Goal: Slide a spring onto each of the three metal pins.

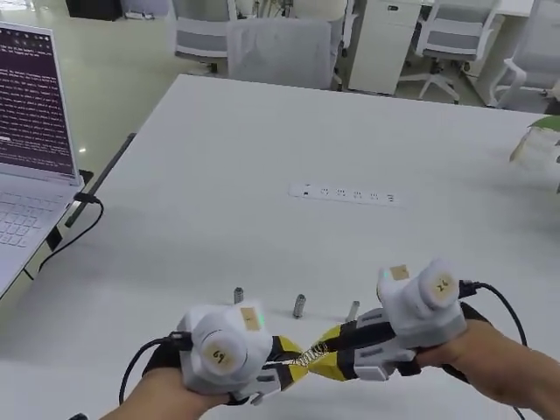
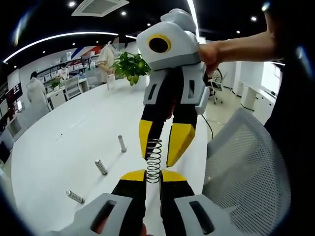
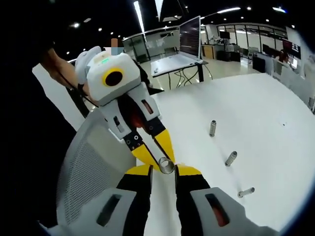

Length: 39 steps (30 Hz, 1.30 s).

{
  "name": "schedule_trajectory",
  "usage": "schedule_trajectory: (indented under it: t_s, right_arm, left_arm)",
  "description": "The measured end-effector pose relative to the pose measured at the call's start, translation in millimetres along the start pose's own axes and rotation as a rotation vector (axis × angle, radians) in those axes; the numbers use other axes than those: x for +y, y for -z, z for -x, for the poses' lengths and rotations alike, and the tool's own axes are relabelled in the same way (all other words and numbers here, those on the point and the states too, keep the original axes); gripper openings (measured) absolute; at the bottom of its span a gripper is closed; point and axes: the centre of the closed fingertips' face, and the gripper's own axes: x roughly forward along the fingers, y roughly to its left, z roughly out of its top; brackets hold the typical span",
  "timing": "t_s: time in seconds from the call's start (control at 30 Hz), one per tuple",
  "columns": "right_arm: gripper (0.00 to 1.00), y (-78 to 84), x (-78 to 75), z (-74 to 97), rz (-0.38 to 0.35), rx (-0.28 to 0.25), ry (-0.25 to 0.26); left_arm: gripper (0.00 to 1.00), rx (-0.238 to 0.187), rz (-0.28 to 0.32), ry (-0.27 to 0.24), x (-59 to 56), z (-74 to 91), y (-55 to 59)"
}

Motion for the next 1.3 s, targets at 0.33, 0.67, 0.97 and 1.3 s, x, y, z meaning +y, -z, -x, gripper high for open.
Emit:
schedule_trajectory:
  t_s: [0.33,0.67,0.97,1.3]
  right_arm:
    - [0.16,-8.7,2.8,13.4,0.168,0.123,-0.026]
    - [0.12,-19.5,6.8,36.4,0.307,0.234,-0.066]
    - [0.11,-18.9,9.1,52.5,0.374,0.324,-0.111]
    - [0.10,-21.6,11.7,66.0,0.466,0.415,-0.152]
  left_arm:
    - [0.02,-0.075,0.002,0.021,-2.4,-0.8,-19.5]
    - [0.02,-0.175,0.016,0.053,-7.1,-1.9,-48.6]
    - [0.02,-0.207,0.018,0.084,-12.3,-5.8,-65.4]
    - [0.02,-0.240,0.007,0.100,-14.3,-4.0,-80.7]
